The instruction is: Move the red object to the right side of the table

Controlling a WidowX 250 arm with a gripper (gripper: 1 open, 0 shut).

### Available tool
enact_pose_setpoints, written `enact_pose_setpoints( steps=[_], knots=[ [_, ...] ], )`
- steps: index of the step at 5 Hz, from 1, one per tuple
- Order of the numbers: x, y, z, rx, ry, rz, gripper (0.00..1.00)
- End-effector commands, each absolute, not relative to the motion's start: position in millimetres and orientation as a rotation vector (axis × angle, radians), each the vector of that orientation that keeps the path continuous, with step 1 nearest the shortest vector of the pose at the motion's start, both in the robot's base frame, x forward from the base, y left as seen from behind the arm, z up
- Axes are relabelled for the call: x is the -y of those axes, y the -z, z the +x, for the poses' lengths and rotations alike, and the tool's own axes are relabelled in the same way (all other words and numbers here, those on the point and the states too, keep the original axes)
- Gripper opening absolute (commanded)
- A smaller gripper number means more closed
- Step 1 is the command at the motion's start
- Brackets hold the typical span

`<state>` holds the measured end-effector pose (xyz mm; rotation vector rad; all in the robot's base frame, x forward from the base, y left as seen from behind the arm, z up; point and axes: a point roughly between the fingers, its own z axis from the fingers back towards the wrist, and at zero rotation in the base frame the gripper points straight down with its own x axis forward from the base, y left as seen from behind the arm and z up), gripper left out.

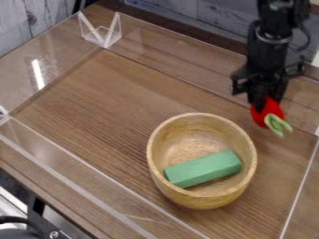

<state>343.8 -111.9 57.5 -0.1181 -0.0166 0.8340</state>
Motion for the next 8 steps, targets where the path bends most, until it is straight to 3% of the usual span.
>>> enact_pose_setpoints(
  steps=[1, 4, 5, 6, 8],
  knots=[
    [129, -80.3, 344, 0.103, -0.804, -0.172, 0.00],
    [129, -47.0, 364, 0.121, -0.871, -0.142, 0.00],
    [129, -46.1, 368, 0.117, -0.818, -0.140, 1.00],
    [127, -47.1, 369, 0.117, -0.759, -0.138, 1.00],
    [84, -58.9, 371, 0.124, -0.684, -0.141, 1.00]
  ],
)
